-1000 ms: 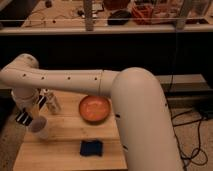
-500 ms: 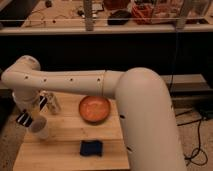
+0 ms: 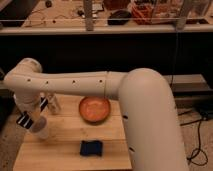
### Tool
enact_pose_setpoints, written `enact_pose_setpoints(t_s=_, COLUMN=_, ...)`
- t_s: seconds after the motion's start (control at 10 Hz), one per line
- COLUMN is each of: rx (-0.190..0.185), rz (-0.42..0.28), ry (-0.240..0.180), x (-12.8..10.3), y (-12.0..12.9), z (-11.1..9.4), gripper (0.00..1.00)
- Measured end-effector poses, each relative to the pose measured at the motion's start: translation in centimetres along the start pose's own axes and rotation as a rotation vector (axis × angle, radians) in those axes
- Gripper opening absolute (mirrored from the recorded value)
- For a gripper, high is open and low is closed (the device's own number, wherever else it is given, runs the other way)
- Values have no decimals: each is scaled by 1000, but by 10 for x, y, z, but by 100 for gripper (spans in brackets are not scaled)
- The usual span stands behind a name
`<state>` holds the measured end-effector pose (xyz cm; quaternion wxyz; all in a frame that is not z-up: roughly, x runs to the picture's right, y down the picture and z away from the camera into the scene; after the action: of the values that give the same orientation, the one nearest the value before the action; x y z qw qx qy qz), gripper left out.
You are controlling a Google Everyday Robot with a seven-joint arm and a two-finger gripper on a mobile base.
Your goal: Place the eraser in the ceramic cup
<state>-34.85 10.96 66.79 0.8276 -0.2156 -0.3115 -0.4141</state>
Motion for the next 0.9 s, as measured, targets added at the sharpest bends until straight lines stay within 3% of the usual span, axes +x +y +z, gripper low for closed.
enact_pose_setpoints(t_s=0.9, rx=10, rz=-2, ry=-23, x=-7, y=-2, z=1, gripper=5)
